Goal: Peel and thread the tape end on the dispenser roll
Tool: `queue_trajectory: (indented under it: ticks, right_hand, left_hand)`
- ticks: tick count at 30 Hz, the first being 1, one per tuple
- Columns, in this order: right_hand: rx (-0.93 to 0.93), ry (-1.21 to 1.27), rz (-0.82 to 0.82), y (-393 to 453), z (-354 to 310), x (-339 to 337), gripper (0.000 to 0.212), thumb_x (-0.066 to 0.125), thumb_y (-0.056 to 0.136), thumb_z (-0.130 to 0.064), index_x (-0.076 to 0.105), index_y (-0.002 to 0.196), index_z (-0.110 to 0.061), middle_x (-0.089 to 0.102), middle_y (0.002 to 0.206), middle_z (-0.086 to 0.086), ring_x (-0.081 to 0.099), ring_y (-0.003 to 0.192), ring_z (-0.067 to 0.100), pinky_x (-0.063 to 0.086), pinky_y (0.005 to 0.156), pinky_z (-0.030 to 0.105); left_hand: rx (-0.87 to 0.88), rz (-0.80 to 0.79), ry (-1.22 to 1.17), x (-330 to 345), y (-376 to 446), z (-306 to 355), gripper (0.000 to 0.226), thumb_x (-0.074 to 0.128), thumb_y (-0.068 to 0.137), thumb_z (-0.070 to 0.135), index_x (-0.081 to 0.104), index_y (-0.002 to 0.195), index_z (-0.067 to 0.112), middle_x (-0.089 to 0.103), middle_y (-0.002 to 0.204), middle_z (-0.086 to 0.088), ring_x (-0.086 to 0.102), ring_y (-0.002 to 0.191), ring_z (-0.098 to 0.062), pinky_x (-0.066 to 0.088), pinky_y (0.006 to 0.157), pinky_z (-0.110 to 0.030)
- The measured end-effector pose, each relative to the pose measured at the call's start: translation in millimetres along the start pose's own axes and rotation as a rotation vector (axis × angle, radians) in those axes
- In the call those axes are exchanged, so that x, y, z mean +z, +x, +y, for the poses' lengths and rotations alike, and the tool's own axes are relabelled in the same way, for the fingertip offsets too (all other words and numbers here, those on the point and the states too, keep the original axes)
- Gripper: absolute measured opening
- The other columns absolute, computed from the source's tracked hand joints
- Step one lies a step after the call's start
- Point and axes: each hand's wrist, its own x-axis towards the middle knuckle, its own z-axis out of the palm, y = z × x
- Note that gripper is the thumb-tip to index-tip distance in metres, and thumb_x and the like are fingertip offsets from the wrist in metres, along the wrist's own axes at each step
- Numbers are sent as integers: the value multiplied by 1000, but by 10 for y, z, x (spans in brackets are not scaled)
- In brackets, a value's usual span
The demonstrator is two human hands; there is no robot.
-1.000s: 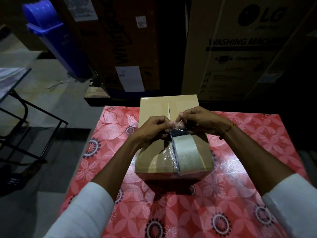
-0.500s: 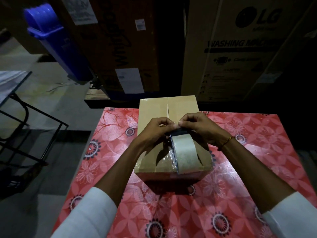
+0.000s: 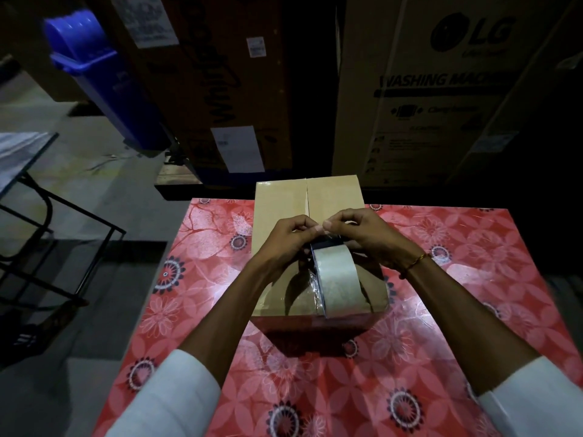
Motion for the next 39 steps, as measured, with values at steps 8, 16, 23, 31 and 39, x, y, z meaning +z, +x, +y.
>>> queue_trajectory:
  ticks: [8, 16, 23, 31, 39]
  right_hand:
    - [-1, 82, 66, 4, 60, 60, 13, 68, 94, -16, 69, 86, -5, 66, 93, 22, 64, 84, 33, 52, 75, 48]
    - [-13, 178, 40, 0, 81, 67, 24, 64, 97, -28, 66, 83, -9, 62, 93, 20, 62, 86, 33, 50, 76, 49]
    - [16, 169, 24, -24, 61, 14, 12, 66, 95, -13, 68, 97, -2, 63, 97, 18, 64, 81, 23, 56, 64, 27]
    - [11, 195, 67, 5, 71, 80, 14, 64, 96, -20, 69, 86, -12, 60, 99, 21, 62, 88, 31, 51, 76, 45]
    - [-49, 143, 142, -32, 79, 194, 17, 59, 100, -24, 66, 90, -11, 61, 86, 8, 61, 83, 26, 48, 73, 44]
  left_hand:
    - [-41, -21, -107, -47, -1, -35, 22, 65, 95, 16, 66, 100, -5, 65, 82, -10, 63, 70, -17, 52, 67, -29]
    - [-85, 3, -148, -30, -14, -28, 7, 66, 94, 9, 62, 90, 4, 63, 78, -6, 57, 60, -10, 52, 60, -22]
    - [-115, -37, -122, -17, -50, 120, 17, 65, 95, 15, 62, 102, 0, 63, 88, -9, 64, 70, -12, 53, 58, -17]
    - [-4, 31, 3, 62, -67, 72, 12, 64, 96, 12, 64, 99, 0, 60, 82, -6, 59, 73, -18, 51, 56, -18]
    - [7, 118, -4, 132, -102, 9, 17, 57, 100, 21, 63, 96, 6, 60, 78, -3, 51, 70, -19, 42, 60, -28]
